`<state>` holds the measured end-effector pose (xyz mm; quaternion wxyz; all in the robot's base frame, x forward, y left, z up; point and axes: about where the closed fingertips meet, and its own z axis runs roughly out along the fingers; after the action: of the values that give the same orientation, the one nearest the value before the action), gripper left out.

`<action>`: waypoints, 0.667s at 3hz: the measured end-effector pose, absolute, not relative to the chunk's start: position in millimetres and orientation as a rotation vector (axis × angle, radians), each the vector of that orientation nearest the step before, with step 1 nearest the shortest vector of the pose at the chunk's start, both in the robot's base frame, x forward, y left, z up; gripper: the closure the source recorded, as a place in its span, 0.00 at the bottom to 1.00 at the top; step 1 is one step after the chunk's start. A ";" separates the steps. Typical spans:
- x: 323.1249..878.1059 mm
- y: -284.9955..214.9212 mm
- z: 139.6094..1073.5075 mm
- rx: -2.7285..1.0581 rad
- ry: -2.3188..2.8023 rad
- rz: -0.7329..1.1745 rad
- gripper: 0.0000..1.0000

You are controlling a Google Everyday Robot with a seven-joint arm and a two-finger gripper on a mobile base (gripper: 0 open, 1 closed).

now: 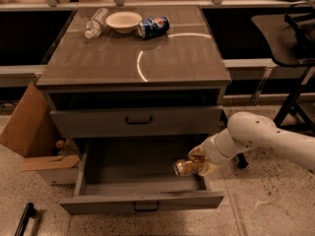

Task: Pick orange can from middle drawer and place on counter

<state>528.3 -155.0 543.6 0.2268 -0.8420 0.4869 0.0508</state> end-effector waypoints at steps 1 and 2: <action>519.9 -177.5 587.7 -2.279 1.353 0.121 1.00; 514.6 -201.1 640.6 -2.230 1.355 0.077 1.00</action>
Offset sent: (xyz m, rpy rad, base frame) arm -0.0169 -0.0723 0.1541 0.0650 -0.1171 -0.0868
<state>514.6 -201.1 640.6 0.2625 -0.8242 0.5011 0.0285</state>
